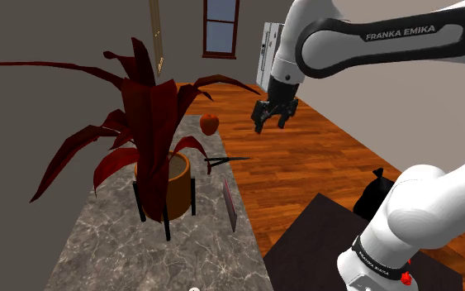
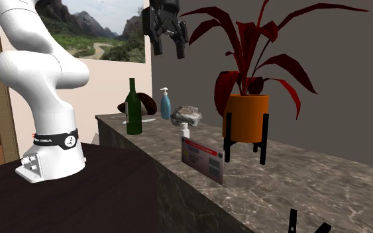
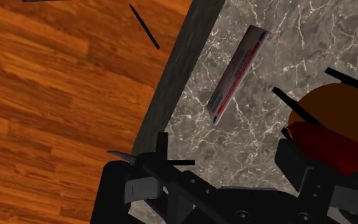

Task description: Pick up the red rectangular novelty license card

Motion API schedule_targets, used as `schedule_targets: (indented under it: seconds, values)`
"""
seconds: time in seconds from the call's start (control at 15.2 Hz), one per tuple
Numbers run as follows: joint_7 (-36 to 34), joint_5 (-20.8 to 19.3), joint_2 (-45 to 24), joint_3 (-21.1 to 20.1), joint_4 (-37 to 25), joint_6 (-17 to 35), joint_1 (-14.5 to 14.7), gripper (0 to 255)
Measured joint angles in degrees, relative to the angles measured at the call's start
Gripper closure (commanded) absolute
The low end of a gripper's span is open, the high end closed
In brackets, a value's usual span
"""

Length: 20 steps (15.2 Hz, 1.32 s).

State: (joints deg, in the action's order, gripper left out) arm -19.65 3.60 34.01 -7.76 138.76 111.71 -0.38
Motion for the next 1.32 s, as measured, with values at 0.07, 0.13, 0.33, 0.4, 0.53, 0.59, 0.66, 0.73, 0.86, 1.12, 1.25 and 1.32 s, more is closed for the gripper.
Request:
schedule_targets:
  seconds: [0.07, 0.13, 0.33, 0.4, 0.53, 0.59, 0.66, 0.73, 0.86, 1.12, 1.25, 1.32]
  values:
    - [-1.27, 0.26, -0.99, -0.58, 1.14, 1.71, -0.13, 0]
    - [-2.81, 0.54, -2.75, -1.42, 1.64, 3.60, -0.22, 0]
    - [-7.31, 1.10, -7.91, -3.61, 2.07, 8.02, -0.57, 0]
    - [-8.73, 1.28, -9.24, -4.25, 2.72, 9.60, -0.65, 0]
    - [-11.70, 1.37, -12.89, -5.56, 2.83, 12.58, -0.93, 0]
    - [-13.09, 1.25, -14.97, -6.07, 2.40, 13.85, -1.18, 0]
    - [-14.54, 1.12, -17.09, -6.64, 2.47, 15.60, -1.36, 0]
    - [-15.96, 0.90, -19.35, -7.12, 2.16, 17.16, -1.58, 0]
    - [-19.15, 0.27, -23.81, -8.13, 1.15, 19.79, -1.87, 0]
    - [-25.76, -1.68, -32.81, -9.45, -1.03, 24.93, -2.04, 0]
    - [-27.48, -2.43, -35.49, -9.51, -1.59, 26.57, -2.00, 0]
    - [-27.82, -2.68, -36.24, -9.49, -1.53, 27.30, -2.00, 0]
